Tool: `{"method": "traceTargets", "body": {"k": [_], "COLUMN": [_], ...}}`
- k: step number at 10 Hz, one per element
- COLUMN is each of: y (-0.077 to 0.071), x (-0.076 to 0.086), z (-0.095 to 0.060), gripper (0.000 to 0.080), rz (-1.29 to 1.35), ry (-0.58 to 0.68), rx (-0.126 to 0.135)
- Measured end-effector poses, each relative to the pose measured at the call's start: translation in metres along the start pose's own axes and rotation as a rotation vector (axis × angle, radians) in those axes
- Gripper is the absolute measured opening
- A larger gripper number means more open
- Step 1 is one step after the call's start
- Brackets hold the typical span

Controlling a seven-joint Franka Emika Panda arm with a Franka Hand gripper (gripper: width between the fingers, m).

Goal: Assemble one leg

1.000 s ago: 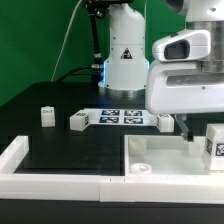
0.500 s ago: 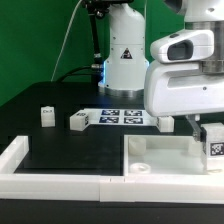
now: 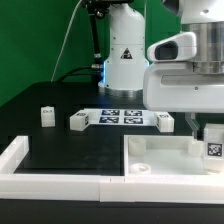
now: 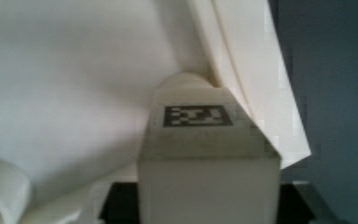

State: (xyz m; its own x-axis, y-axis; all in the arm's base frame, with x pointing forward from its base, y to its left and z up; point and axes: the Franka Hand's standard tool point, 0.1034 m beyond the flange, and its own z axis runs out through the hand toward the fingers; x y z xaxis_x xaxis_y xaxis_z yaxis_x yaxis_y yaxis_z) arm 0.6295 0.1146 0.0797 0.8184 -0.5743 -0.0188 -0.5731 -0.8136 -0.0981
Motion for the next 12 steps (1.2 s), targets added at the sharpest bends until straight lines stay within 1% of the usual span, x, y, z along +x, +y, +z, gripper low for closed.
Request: {"method": "traceTargets", "body": {"k": [1, 2, 3, 4, 6, 7, 8, 9, 10, 11, 12], "y": [0.0003, 0.0005, 0.001, 0.0023, 0.0043, 0.0012, 0.0005, 0.0001, -0.0011, -0.0023, -0.004], "x": [-0.0003, -0.0006, -0.0002, -0.0002, 0.0017, -0.0013, -0.002, -0.0023, -0.0033, -0.0038, -0.0043], "z": [0.0006, 0.001, 0.0012, 0.0013, 0.0013, 0.0018, 0.0019, 0.0018, 0.0017, 0.0015, 0.0009], "gripper": [0.0292, 0.0292, 0.0292, 0.0292, 0.0294, 0.0294, 0.04, 0.0538, 0.0614, 0.0642, 0.0642], "rz": [0.158, 0.286, 0.47, 0.607, 0.724, 0.839, 0.797, 0.753, 0.71, 0.574, 0.418], "ry": [0.005, 0.012, 0.022, 0.025, 0.001, -0.011, -0.011, -0.011, -0.011, -0.008, -0.005], "rx": [-0.006, -0.008, -0.008, -0.005, 0.007, 0.014, 0.014, 0.015, 0.015, 0.014, 0.015]}}
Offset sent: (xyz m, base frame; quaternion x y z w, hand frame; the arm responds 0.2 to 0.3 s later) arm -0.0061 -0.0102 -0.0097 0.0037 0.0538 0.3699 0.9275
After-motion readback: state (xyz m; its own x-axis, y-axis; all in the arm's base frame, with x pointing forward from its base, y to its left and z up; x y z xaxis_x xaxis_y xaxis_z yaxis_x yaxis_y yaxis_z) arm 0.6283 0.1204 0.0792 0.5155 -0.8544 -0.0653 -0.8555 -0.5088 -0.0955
